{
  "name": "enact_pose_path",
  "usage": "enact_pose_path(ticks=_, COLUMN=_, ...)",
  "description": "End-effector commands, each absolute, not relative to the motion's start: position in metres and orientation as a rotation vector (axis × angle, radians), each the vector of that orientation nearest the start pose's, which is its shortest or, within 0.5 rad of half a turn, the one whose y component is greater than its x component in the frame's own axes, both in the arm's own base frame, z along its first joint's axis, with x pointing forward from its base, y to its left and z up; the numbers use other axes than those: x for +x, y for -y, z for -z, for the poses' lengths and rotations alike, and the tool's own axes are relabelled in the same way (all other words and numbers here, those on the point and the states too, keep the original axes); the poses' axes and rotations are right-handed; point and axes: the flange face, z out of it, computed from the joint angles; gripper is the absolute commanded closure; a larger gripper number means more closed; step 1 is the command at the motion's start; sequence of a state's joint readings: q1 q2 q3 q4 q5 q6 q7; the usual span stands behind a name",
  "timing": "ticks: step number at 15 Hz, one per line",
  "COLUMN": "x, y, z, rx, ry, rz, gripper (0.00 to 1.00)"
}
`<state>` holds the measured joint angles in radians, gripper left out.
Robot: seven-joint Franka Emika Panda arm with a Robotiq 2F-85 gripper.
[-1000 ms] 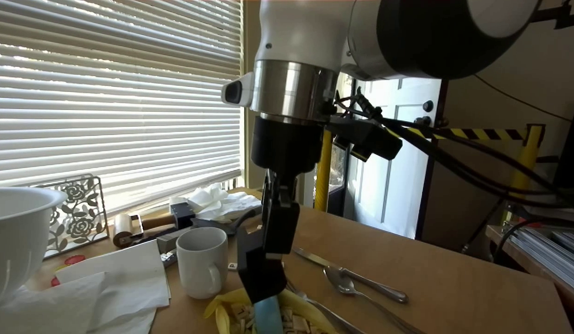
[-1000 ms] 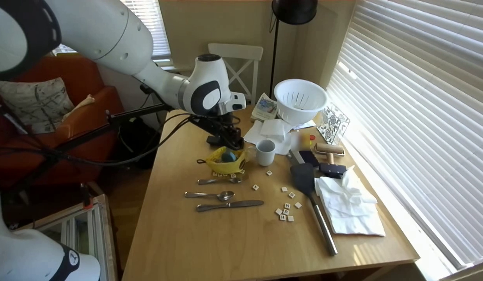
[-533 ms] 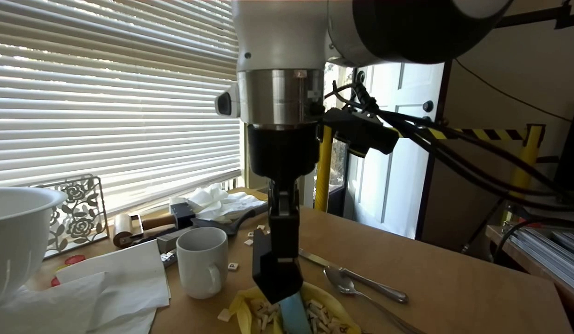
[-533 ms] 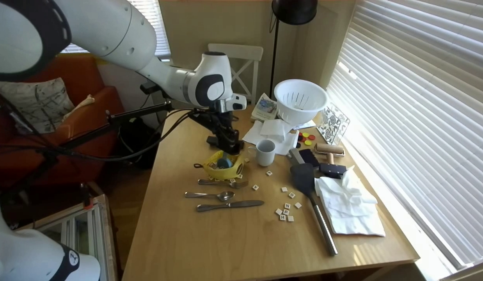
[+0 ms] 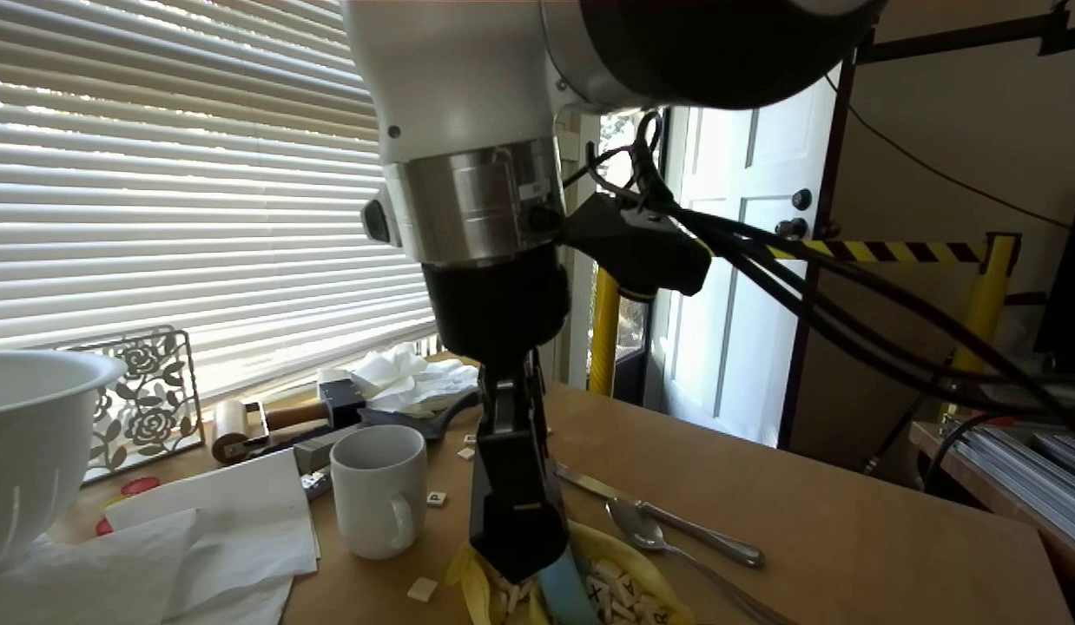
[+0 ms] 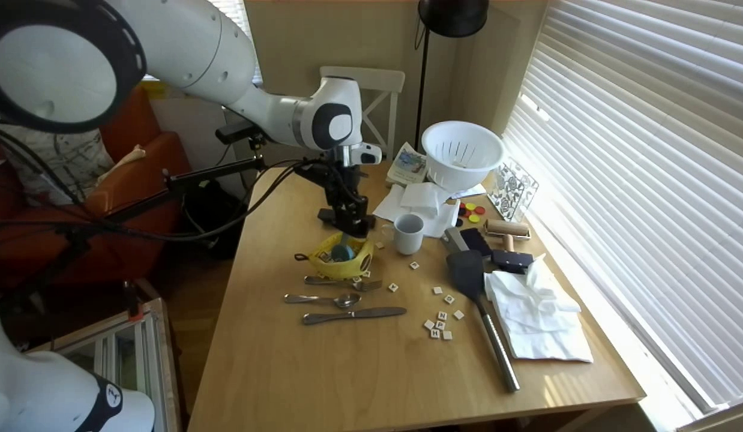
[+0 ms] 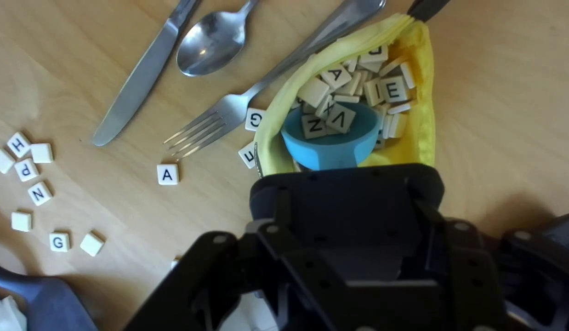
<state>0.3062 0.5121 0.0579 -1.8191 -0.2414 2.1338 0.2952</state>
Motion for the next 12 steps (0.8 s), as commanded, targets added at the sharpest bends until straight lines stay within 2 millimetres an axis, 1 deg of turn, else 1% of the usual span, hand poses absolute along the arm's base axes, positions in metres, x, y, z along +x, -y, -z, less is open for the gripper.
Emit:
enact_pose_path(ticks=1, x=0.607, y=-0.230, z=-0.238, rx=-3.401, ry=0.333, rz=-0.288, gripper=0.65)
enact_pose_path(ticks=8, x=0.624, y=-0.249, z=-0.247, rx=-3.452, ry=0.211, rz=-0.452, gripper=0.65)
enact_pose_path(ticks=12, x=0.627, y=-0.260, z=-0.260, rx=-3.458, ry=0.160, rz=-0.533, gripper=0.65)
